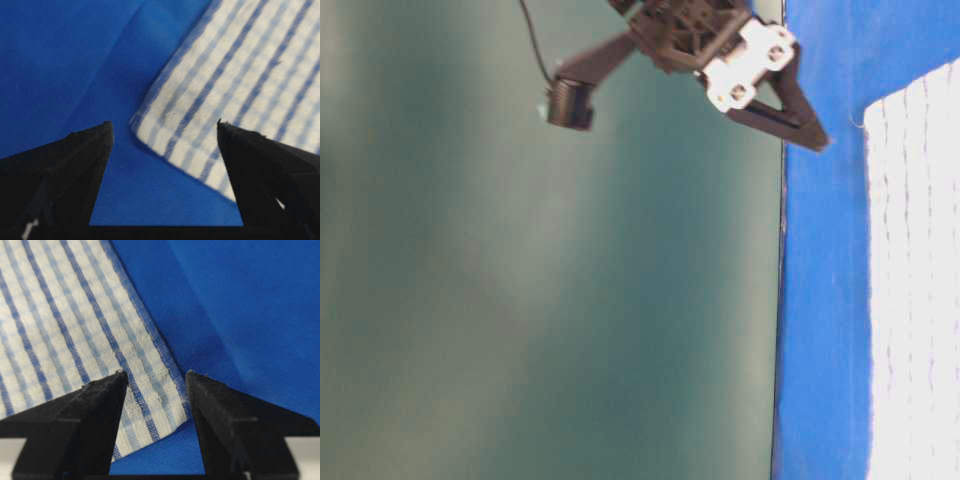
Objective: Fold the blue towel.
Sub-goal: 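Move both grippers to the towel's far corners and grasp them, then lift the far corners and fold them toward the near edge, then lay the folded edge down and open both grippers, then grasp both short ends of the folded strip with both grippers, then lift the strip and rotate it vertical, left gripper swinging down, then lay the vertical strip on the table and release both grippers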
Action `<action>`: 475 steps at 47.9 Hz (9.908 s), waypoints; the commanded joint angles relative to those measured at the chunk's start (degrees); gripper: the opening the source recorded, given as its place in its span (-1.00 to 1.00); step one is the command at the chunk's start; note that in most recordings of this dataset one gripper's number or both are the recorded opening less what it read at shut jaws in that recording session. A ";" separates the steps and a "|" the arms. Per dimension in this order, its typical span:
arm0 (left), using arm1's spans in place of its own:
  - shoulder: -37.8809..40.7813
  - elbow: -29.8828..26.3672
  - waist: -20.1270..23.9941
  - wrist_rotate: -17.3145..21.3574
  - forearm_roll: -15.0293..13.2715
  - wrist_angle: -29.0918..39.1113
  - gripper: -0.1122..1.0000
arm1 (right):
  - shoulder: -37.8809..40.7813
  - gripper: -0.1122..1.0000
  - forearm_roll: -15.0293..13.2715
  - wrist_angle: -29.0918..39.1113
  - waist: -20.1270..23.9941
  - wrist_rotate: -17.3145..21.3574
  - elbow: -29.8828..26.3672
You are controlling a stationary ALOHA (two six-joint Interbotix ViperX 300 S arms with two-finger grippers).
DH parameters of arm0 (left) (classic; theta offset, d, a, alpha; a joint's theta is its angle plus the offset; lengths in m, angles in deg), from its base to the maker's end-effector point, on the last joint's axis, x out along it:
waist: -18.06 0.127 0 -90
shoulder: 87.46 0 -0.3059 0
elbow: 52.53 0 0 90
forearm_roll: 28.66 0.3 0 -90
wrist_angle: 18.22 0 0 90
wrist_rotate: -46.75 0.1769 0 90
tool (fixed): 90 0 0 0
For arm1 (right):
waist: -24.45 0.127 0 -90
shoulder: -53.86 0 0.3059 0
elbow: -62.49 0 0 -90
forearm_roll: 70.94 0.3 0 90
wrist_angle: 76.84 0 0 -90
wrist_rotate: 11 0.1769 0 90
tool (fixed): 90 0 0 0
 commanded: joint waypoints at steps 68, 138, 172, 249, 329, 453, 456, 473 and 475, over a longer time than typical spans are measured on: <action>12.22 -6.77 -0.97 1.14 0.35 2.99 -0.76 | 2.29 -0.70 -0.18 1.23 -0.35 -0.18 -2.55; -9.32 -1.93 -35.68 -14.41 -0.09 7.82 -0.76 | -14.15 -0.70 0.26 3.78 27.16 6.33 5.45; -12.04 0.09 -47.46 -20.30 -0.09 6.86 -0.76 | -12.48 -0.70 0.35 3.78 32.43 8.09 4.48; 7.47 0.18 -29.79 -16.52 0.18 0.97 0.56 | 0.09 0.28 0.09 2.99 18.63 9.14 2.02; -23.12 -7.12 -30.94 -17.23 0.00 18.46 -0.75 | -26.54 -0.79 -1.49 12.92 18.90 8.09 1.76; 34.45 -47.55 -43.15 -19.60 -0.26 -8.61 -0.75 | -5.80 -0.79 -17.40 11.07 -6.86 8.09 -13.97; 33.31 -45.00 -43.33 -21.18 -0.26 -8.88 -0.75 | -3.16 -0.79 -17.40 11.07 -6.42 7.82 -16.17; 30.50 -37.35 -44.47 -28.04 -0.26 -11.69 -0.75 | 4.48 -0.79 -17.58 11.25 -5.10 7.47 -25.22; 30.67 -37.18 -44.47 -28.30 -0.26 -11.69 -0.75 | 4.75 -0.79 -17.67 11.34 -5.10 7.47 -25.31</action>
